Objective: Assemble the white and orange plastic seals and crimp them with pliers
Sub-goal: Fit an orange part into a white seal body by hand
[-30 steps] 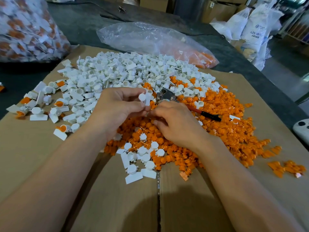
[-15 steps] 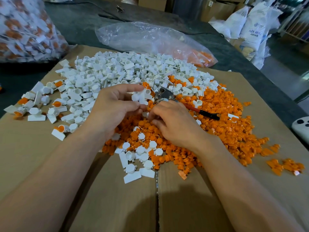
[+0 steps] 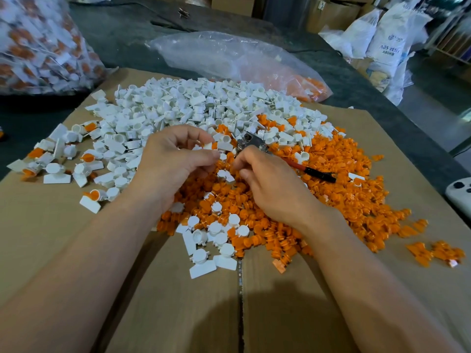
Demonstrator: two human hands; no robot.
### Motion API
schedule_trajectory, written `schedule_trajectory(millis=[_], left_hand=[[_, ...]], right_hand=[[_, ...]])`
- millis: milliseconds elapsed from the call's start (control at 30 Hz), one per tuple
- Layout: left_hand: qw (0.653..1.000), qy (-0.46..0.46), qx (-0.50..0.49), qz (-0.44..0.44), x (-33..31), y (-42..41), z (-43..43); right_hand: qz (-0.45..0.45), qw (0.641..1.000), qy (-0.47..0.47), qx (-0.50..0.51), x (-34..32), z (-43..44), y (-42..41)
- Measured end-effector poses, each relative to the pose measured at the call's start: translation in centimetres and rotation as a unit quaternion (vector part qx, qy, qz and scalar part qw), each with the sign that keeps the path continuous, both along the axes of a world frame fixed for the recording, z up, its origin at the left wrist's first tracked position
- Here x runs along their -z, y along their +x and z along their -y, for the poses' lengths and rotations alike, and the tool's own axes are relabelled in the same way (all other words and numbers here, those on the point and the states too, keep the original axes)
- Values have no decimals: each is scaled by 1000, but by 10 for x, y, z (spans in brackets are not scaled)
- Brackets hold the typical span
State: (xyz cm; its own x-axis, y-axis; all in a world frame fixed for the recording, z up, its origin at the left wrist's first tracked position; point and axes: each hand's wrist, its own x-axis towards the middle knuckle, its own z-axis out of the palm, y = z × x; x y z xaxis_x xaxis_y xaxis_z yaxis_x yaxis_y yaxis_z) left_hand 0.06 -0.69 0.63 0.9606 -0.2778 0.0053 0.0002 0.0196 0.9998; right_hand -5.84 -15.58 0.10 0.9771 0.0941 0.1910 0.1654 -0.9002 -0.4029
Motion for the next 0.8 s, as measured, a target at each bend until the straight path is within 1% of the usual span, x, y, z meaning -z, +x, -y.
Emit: schedule_trajectory(millis=[133,267,300,367,467,533,700,800], left_hand=[[999,-24,27,-36,1,2,-1],[998,-12,47,-32,3,2,-2],[997,-25,56,-37,1,2,-2],[994,-63,69,-54,-1,1,-3],[990,-92,87,-60,-2,-2,-3],[988,-101,99,-62,-3,-3,-2],[984,-105,122,-76,-3,-4,-2],[981,-109,137,-78,-3,-5,0]], right_hand=[[33,999,7,12,-3,4,-1],[63,997,31,35,-5,10,-2],[70,995,50,45,-6,11,-2],[90,985,128,66,-9,10,-3],[120,955,259,79,-14,6,-5],[125,938,315,76,-15,3,-7],[159,920,353,58,-16,-2,-9],[157,923,347,57,-15,-4,-8]])
